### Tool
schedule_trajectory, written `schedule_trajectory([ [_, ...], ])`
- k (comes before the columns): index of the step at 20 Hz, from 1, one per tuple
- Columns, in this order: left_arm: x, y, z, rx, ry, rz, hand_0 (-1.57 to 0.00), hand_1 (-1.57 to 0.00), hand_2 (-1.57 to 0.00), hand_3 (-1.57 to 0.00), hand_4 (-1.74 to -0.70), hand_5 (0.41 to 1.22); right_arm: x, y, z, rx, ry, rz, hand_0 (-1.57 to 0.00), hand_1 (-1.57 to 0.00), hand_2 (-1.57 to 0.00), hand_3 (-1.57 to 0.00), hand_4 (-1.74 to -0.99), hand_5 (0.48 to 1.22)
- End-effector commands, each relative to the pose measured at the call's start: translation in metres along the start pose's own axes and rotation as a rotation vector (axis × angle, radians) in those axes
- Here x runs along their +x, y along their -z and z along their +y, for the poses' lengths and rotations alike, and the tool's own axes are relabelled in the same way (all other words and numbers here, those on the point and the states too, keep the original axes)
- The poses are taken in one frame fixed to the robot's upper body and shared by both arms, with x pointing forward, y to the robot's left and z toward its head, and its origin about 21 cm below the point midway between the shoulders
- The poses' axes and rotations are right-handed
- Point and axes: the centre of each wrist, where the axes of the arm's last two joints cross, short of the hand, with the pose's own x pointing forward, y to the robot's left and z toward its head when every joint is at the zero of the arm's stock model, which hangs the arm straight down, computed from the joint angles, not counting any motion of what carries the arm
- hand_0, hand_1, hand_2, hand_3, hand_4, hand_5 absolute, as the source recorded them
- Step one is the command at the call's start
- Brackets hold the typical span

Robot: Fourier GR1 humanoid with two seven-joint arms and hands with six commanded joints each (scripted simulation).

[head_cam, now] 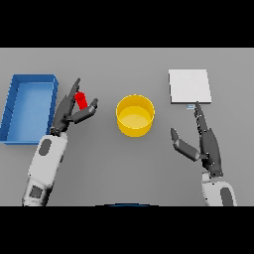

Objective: Pick up the red beaker and tilt it to pour out 1 green nut into yellow bowl. Pick up the yellow bowl and place it on the metallic measuring scale.

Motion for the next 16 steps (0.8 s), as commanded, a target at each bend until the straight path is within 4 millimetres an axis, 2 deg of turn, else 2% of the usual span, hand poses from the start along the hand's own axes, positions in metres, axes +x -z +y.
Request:
schedule_trajectory([
  [1,0.0,0.002,-0.002,-0.006,-0.013,-0.014,0.0,0.0,0.0,0.0,-1.3,0.686,0.001,0.002,0.001,-0.001,-0.007,0.008,0.0,0.0,0.0,0.0,-1.268,0.639],
  [4,-0.003,0.007,-0.001,-0.002,-0.035,-0.031,0.0,0.0,0.0,0.0,-1.33,0.695,0.002,0.002,-0.003,0.0,-0.019,0.009,0.0,0.0,0.0,0.0,-1.264,0.64],
  [6,-0.005,0.011,-0.009,-0.005,-0.059,-0.029,0.0,0.0,0.0,0.0,-1.35,0.704,0.0,0.006,-0.004,-0.005,-0.02,0.02,0.0,0.0,0.0,0.0,-1.261,0.641],
  [7,-0.004,0.013,-0.01,0.007,-0.082,-0.044,0.0,-0.03,-0.07,-0.03,-1.38,0.724,-0.002,0.003,-0.005,-0.004,-0.024,0.013,0.0,0.0,0.0,0.0,-1.259,0.642],
  [8,-0.004,0.015,-0.012,0.014,-0.098,-0.046,-0.12,-0.15,-0.18,-0.12,-1.41,0.75,-0.002,0.004,-0.006,-0.004,-0.016,0.012,0.0,0.0,0.0,0.0,-1.26,0.642],
  [9,-0.004,0.015,-0.013,0.027,-0.114,-0.041,-0.29,-0.33,-0.36,-0.29,-1.45,0.783,-0.001,0.002,-0.006,-0.009,-0.02,0.004,0.0,0.0,0.0,0.0,-1.258,0.644],
  [10,-0.004,0.016,-0.015,0.043,-0.117,-0.02,-0.44,-0.48,-0.52,-0.55,-1.45,0.871,-0.002,0.001,-0.003,-0.012,-0.02,0.01,0.0,0.0,0.0,0.0,-1.257,0.645],
  [11,-0.004,0.018,-0.012,0.051,-0.096,-0.014,-0.66,-0.7,-0.73,-0.72,-1.5,0.941,-0.002,-0.001,-0.004,-0.009,-0.022,0.014,0.0,0.0,0.0,0.0,-1.255,0.644],
  [13,-0.003,0.019,-0.019,0.033,-0.063,-0.035,-0.99,-1.01,-1.03,-0.93,-1.57,1.042,-0.001,0.0,-0.004,-0.003,-0.016,0.013,0.0,0.0,0.0,0.0,-1.254,0.645],
  [14,-0.001,0.019,-0.019,0.027,-0.053,-0.035,-1.11,-1.12,-1.14,-0.97,-1.6,1.078,-0.001,0.001,-0.006,-0.011,-0.019,0.019,0.0,0.0,0.0,0.0,-1.252,0.644],
  [16,0.003,0.02,-0.023,0.008,-0.032,-0.018,-1.27,-1.29,-1.3,-1.19,-1.54,1.129,-0.003,0.001,-0.004,-0.009,-0.013,0.013,0.0,0.0,0.0,0.0,-1.254,0.644],
])
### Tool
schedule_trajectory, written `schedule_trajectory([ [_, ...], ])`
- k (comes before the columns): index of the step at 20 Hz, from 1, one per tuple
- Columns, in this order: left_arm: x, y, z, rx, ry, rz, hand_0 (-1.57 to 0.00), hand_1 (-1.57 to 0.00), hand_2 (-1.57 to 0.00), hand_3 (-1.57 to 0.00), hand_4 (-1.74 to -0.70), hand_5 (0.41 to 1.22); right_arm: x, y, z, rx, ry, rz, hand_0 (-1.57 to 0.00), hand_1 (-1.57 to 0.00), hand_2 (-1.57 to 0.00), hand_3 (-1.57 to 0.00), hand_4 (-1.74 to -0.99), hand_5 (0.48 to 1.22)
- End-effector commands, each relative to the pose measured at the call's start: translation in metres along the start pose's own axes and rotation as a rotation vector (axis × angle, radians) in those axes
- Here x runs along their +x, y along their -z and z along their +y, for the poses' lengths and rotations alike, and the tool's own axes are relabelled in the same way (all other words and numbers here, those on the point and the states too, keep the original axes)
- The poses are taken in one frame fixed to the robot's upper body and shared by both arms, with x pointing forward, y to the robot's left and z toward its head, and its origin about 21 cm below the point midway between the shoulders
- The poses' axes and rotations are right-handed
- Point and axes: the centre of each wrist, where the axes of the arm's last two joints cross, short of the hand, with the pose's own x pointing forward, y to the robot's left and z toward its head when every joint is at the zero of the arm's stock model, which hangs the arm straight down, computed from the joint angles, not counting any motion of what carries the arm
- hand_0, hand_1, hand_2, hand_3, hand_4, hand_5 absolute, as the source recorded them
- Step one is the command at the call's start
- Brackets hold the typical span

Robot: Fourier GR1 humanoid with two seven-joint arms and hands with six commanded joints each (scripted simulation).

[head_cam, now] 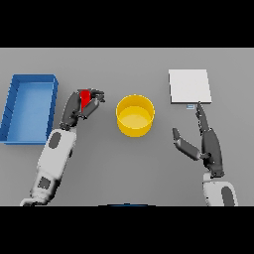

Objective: Pick up the red beaker and tilt it to pour out 1 green nut into yellow bowl. Pick up the yellow bowl and place it on the metallic measuring scale.

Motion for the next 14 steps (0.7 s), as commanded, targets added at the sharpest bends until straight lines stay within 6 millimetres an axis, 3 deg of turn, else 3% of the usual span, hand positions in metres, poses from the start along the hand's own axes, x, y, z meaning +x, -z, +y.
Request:
schedule_trajectory([
  [1,-0.002,-0.001,0.001,-0.005,-0.009,-0.002,-1.33,-1.34,-1.35,-1.27,-1.52,1.148,0.002,0.001,-0.001,0.0,0.004,-0.002,0.0,0.0,0.0,0.0,-1.259,0.646],
  [2,-0.002,-0.002,0.0,0.002,-0.012,0.0,-1.38,-1.39,-1.4,-1.33,-1.51,1.162,0.001,-0.002,0.0,0.0,0.0,0.001,0.0,0.0,0.0,0.0,-1.257,0.645],
  [8,0.01,-0.002,0.003,0.073,-0.095,-0.094,-1.52,-1.52,-1.52,-1.51,-1.68,1.122,0.002,-0.002,0.001,-0.01,-0.005,-0.002,0.0,0.0,0.0,0.0,-1.258,0.646],
  [14,0.055,0.005,0.008,0.025,0.079,-0.161,-1.56,-1.56,-1.56,-1.55,-1.72,1.117,0.002,-0.003,0.006,0.01,-0.019,-0.011,0.0,0.0,0.0,0.0,-1.261,0.661],
])
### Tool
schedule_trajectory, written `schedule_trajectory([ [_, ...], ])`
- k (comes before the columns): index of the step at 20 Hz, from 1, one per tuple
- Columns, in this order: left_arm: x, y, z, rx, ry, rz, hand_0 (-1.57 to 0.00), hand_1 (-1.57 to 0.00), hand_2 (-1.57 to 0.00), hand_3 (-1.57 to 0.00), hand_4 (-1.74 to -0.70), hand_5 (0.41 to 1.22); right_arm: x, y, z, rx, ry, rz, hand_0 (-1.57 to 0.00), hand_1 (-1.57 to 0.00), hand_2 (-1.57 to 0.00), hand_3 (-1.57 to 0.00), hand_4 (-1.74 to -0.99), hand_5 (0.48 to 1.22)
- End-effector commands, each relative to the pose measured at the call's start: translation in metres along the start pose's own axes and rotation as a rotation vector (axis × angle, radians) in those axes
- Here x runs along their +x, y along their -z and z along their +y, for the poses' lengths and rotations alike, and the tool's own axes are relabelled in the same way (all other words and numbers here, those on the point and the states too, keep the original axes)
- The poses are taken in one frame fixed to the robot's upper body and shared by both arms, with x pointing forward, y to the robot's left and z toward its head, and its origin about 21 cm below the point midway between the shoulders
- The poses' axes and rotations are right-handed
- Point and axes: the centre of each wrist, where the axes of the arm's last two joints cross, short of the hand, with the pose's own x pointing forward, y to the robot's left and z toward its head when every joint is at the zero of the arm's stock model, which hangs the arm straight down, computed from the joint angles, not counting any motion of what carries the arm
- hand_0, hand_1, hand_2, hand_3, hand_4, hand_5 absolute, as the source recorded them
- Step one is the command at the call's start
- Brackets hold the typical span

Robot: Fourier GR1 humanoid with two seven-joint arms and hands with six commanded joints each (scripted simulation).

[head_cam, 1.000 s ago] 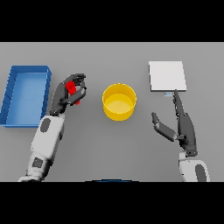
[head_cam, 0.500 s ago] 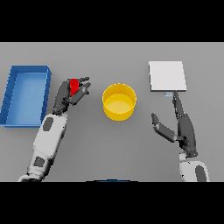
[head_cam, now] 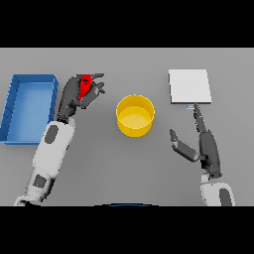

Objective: Pick up the red beaker and tilt it to pour out 1 green nut into yellow bowl. Pick up the yellow bowl and place it on the metallic measuring scale.

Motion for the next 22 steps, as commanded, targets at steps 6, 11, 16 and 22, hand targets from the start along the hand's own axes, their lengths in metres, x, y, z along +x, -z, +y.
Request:
schedule_trajectory([
  [6,0.025,0.007,0.002,-0.134,0.274,0.028,-1.56,-1.56,-1.56,-1.56,-1.73,1.112,0.004,0.001,-0.009,-0.007,-0.028,-0.002,0.0,0.0,0.0,0.0,-1.256,0.678],
  [11,0.039,0.018,-0.004,-0.169,0.497,0.047,-1.57,-1.57,-1.57,-1.57,-1.74,1.128,0.002,0.002,-0.006,0.001,-0.01,0.011,0.0,0.0,0.0,0.0,-1.254,0.683],
  [16,0.053,0.026,-0.023,-0.251,0.897,-0.006,-1.57,-1.57,-1.57,-1.57,-1.74,1.145,0.004,-0.002,-0.005,0.008,0.001,0.022,0.0,0.0,0.0,0.0,-1.262,0.694],
  [22,0.069,0.035,-0.03,-0.359,1.205,-0.106,-1.57,-1.57,-1.57,-1.57,-1.65,1.201,0.005,-0.001,-0.006,0.001,0.0,0.007,0.0,0.0,0.0,0.0,-1.284,0.705],
])
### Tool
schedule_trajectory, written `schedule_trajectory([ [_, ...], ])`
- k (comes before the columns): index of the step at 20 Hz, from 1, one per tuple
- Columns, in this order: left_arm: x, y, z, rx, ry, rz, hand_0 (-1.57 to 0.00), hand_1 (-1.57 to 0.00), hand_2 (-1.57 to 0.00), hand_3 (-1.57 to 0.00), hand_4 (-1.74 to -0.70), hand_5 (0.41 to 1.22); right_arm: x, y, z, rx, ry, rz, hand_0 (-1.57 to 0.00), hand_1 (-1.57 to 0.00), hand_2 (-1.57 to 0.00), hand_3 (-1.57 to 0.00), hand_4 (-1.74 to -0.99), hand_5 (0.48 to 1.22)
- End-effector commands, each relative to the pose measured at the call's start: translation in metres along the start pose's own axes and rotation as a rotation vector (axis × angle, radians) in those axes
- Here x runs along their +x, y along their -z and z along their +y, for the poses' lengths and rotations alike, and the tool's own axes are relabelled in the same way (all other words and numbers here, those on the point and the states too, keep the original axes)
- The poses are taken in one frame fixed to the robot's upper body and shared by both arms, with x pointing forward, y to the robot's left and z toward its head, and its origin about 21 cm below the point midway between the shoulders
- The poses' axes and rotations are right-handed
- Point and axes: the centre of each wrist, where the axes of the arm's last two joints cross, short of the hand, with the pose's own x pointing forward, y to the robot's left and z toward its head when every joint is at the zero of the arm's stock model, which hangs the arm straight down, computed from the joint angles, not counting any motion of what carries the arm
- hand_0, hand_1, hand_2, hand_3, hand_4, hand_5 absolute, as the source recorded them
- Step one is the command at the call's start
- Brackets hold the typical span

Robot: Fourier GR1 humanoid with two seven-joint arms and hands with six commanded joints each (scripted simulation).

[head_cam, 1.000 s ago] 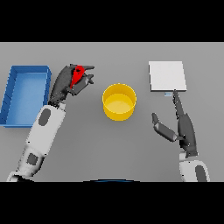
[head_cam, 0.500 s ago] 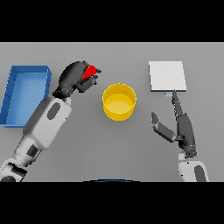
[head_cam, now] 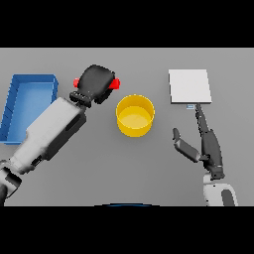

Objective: Pick up the red beaker and tilt it to pour out 1 green nut into yellow bowl. Pick up the yellow bowl and place it on the metallic measuring scale.

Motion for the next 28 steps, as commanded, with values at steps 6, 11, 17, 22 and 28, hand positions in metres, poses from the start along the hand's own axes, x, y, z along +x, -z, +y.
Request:
schedule_trajectory([
  [6,0.024,0.015,0.016,-0.115,0.306,-0.122,-1.57,-1.57,-1.57,-1.34,-1.71,1.216,-0.007,-0.002,0.007,-0.018,0.058,0.011,0.0,0.0,0.0,0.0,-1.294,0.672],
  [11,0.043,0.025,0.013,-0.196,0.545,-0.205,-1.57,-1.57,-1.57,-1.49,-1.73,1.219,-0.005,0.001,0.004,-0.031,0.082,0.005,0.0,0.0,0.0,0.0,-1.29,0.644],
  [17,0.056,0.03,0.015,-0.233,0.796,-0.251,-1.57,-1.57,-1.57,-1.55,-1.74,1.221,-0.007,0.001,0.008,-0.039,0.068,0.023,0.0,0.0,0.0,0.0,-1.286,0.618],
  [22,0.059,0.035,0.019,-0.251,0.942,-0.276,-1.57,-1.57,-1.57,-1.56,-1.74,1.221,-0.007,0.002,0.012,-0.04,0.046,0.035,0.0,0.0,0.0,0.0,-1.26,0.586],
  [28,0.073,0.045,0.024,-0.27,1.139,-0.324,-1.57,-1.57,-1.57,-1.57,-1.73,1.221,-0.008,0.001,0.006,-0.049,0.016,0.008,0.0,0.0,0.0,0.0,-1.204,0.591],
])
